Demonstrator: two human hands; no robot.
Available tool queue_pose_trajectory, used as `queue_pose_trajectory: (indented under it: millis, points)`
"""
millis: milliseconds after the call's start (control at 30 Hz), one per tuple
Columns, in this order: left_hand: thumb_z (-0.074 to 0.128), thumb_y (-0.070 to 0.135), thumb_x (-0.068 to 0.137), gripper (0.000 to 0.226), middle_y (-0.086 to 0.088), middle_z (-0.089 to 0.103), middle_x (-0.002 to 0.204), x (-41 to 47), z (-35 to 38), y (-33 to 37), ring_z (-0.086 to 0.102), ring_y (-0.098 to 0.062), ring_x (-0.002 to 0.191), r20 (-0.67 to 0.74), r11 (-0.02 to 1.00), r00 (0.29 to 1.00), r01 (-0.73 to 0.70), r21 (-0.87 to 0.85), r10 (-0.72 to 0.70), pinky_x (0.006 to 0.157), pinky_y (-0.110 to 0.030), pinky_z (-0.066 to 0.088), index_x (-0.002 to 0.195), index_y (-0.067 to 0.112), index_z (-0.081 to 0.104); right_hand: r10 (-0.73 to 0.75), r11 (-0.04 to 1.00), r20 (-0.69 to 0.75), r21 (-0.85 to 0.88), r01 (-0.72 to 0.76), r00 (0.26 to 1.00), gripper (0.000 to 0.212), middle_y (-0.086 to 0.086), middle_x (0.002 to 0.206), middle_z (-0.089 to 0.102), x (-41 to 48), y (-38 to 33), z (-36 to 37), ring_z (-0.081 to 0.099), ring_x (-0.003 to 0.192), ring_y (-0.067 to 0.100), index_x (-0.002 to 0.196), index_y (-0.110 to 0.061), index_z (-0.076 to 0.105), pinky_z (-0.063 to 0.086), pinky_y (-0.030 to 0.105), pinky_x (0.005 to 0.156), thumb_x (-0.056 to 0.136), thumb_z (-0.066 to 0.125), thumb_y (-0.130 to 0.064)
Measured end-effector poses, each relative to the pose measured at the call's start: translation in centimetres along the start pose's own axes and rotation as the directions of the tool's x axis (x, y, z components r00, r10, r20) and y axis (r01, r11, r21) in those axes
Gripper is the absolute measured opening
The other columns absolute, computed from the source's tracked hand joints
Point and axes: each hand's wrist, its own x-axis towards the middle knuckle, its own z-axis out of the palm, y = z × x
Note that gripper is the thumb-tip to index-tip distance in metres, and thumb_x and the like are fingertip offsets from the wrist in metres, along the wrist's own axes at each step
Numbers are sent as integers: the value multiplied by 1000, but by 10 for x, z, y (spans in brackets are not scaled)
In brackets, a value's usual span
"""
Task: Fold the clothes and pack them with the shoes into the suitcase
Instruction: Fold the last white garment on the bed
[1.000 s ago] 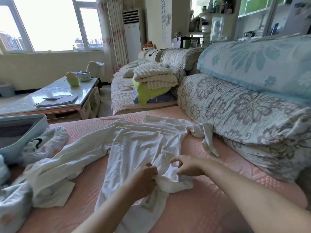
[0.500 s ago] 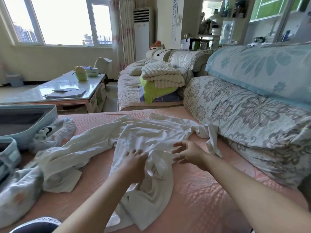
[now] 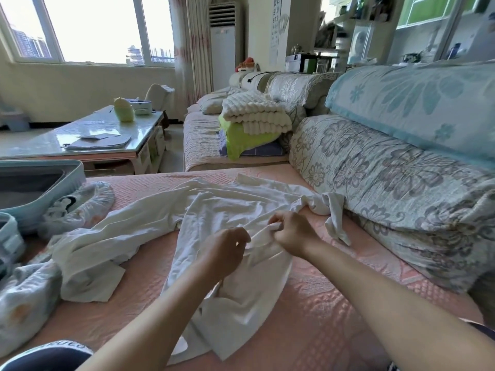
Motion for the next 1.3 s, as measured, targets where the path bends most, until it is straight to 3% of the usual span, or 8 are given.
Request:
queue_pose_trajectory:
  millis: [200,267,367,467,567,900,1133,1300]
  points:
    - [68,58,81,88,3,31,156,-22,9,24,38,-23,138,366,970,928,-145,193,66,108,-39,39,153,37,22,412,652,86,-723,-227,907,49,5,105,67,-39,50,-76,64,88,24,133,-20,48,57,37,75,88,65,-24]
    - [67,44,83,73,3,45,147,-31,18,31,49,-22,129,447,936,891,-225,272,85,102,-36,45,148,37,34,674,512,253,-837,-193,694,65,2,97,66,-59,57,-86,67,74,17,144,-11,38,57,31,63,88,68,-24]
    - [53,24,89,44,7,61,127,-41,26,34,59,-20,115,436,902,878,-338,270,198,88,-29,48,130,39,57,872,453,373,-859,-238,317,28,2,82,56,-82,55,-92,59,58,13,90,-5,56,49,23,56,99,60,-32]
    - [49,18,92,35,9,66,116,-44,25,30,62,-16,107,359,934,908,-299,195,216,79,-24,44,118,36,65,611,548,319,-831,-96,725,51,2,111,56,-86,68,-83,62,101,20,117,-15,58,50,33,86,77,74,-44]
    - [52,30,94,31,13,64,117,-47,26,28,61,-13,104,312,941,929,-271,202,201,76,-22,42,123,35,60,299,720,384,-691,58,874,89,9,147,32,-81,73,-62,33,141,30,145,-32,30,29,41,117,72,74,-56]
    - [48,21,100,16,6,59,89,-42,26,47,54,-17,81,54,995,995,-85,-55,88,69,-31,40,95,21,63,102,563,406,-776,284,908,23,7,120,62,-67,53,-49,62,111,31,109,-19,66,50,38,90,92,51,-12]
    - [63,28,90,4,14,60,89,-61,40,63,54,-7,83,565,954,775,-288,-80,281,71,-14,41,92,31,63,598,491,302,-870,-41,742,60,7,138,56,-77,63,-77,56,122,28,145,-19,45,47,41,99,87,58,-21]
    - [85,48,59,84,5,46,125,-62,27,34,39,-12,116,615,872,724,-475,116,313,98,-30,38,133,32,47,371,592,400,-797,118,838,30,3,120,63,-78,36,-56,60,111,24,113,-24,67,47,32,83,88,50,-25]
